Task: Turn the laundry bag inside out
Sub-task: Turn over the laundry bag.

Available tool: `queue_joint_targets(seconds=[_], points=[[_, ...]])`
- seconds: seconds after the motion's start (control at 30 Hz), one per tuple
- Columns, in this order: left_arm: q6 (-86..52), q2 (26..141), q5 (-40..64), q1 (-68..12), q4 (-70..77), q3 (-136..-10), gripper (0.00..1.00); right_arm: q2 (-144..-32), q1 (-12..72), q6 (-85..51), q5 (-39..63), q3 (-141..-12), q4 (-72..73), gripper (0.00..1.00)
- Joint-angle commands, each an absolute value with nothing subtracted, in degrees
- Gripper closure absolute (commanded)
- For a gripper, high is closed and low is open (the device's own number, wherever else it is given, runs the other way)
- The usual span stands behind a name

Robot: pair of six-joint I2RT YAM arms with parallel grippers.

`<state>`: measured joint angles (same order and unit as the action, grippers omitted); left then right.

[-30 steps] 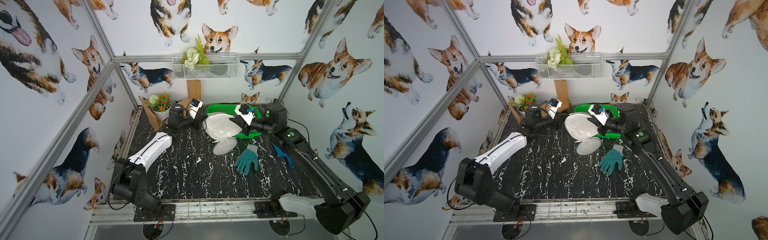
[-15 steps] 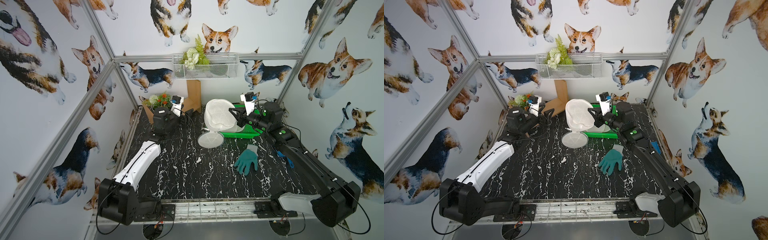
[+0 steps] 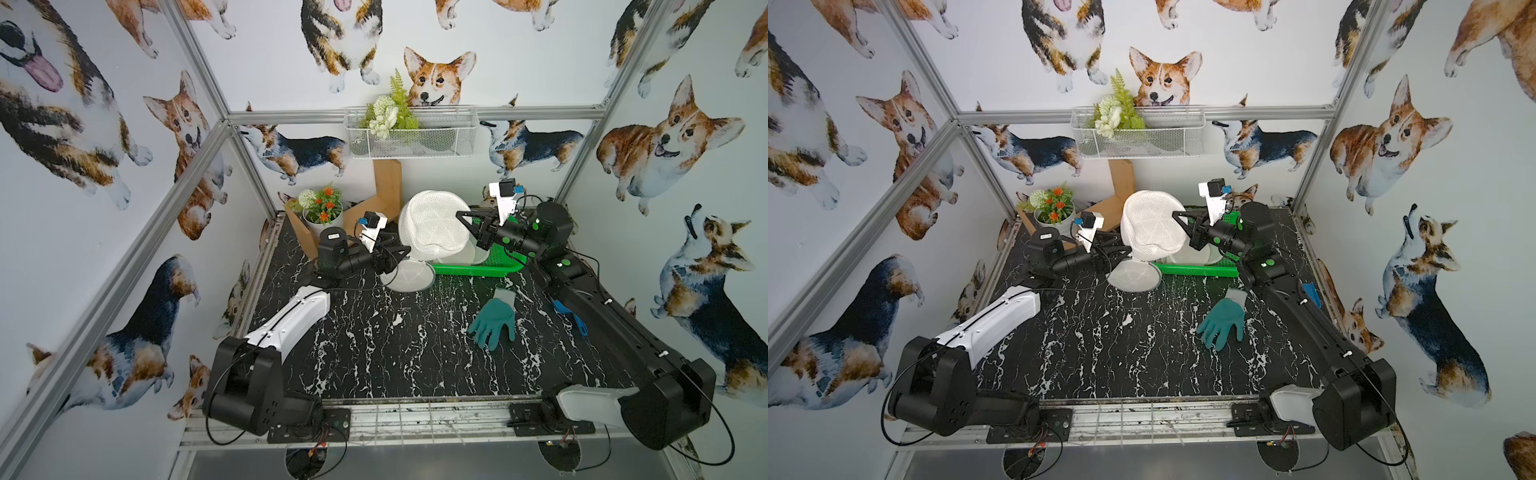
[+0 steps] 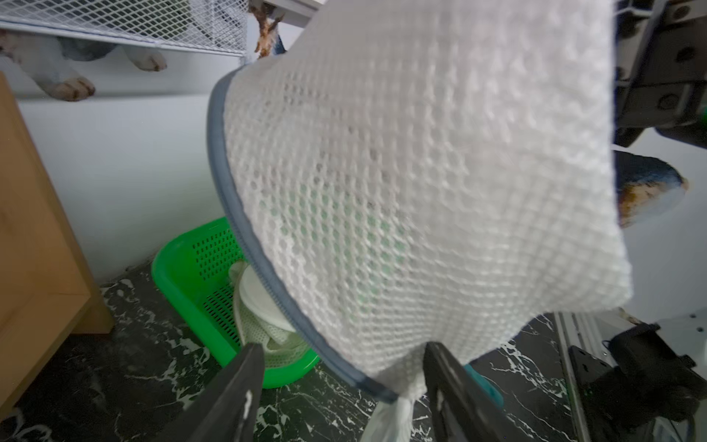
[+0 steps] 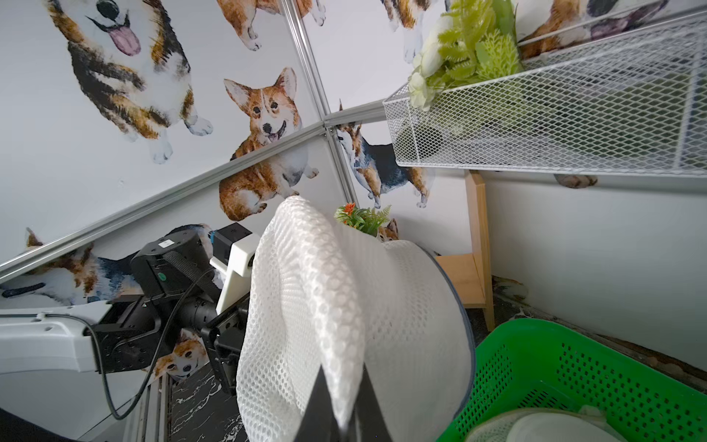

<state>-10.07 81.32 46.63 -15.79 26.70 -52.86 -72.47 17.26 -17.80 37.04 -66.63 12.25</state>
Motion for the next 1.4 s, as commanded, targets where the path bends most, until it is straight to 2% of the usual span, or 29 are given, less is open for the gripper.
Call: queue_joint_targets(seconds=[0.0, 0.17, 0.27, 0.37, 0.5, 0.57, 0.77, 0.93, 1.0, 1.13, 1.23, 1.33, 1.37], points=[[-14.00, 82.41, 53.56, -15.82, 33.31, -53.76, 0.44, -72.55, 17.15, -19.36, 41.53, -66.97, 16.65, 1.00], [-14.22, 82.75, 55.11, -15.91, 33.75, -54.45, 0.69, -72.38, 17.15, -20.45, 40.89, -66.71, 17.87, 1.00], [-13.10, 81.81, 52.17, -15.67, 34.89, -53.01, 1.00, -71.61, 17.14, -20.32, 39.64, -66.53, 17.29, 1.00], [-11.77, 79.82, 43.54, -14.93, 35.75, -50.66, 1.00, -70.07, 16.80, -19.78, 38.32, -66.20, 15.76, 1.00], [-5.07, 78.30, 28.94, -14.77, 28.96, -51.16, 1.00, -67.89, 16.35, -21.18, 39.18, -65.23, 14.92, 1.00], [-3.18, 78.77, 25.49, -14.68, 25.86, -52.31, 1.00, -66.98, 16.36, -22.02, 38.91, -64.80, 15.34, 1.00], [1.04, 81.85, 25.53, -17.13, 21.89, -55.49, 1.00, -68.61, 16.33, -30.71, 40.01, -65.45, 24.51, 1.00], [-6.47, 84.74, 29.87, -20.15, 37.95, -55.17, 1.00, -72.32, 19.25, -33.16, 41.33, -65.57, 27.39, 1.00], [-9.21, 85.70, 30.67, -21.21, 43.13, -54.93, 0.95, -73.87, 20.09, -34.48, 41.09, -65.41, 28.17, 1.00], [-10.13, 86.39, 28.52, -22.06, 44.07, -55.04, 0.94, -75.40, 20.79, -39.94, 39.82, -63.73, 33.12, 1.00], [-12.20, 86.48, 27.74, -22.23, 46.46, -54.54, 0.94, -76.42, 20.96, -40.40, 37.98, -64.61, 30.11, 1.00], [-15.49, 86.10, 25.73, -22.26, 50.20, -52.87, 0.89, -76.98, 20.94, -39.40, 35.36, -65.71, 25.50, 1.00], [-16.24, 85.60, 24.28, -22.25, 50.23, -52.28, 0.80, -76.99, 20.94, -39.00, 34.22, -65.98, 24.09, 1.00]])
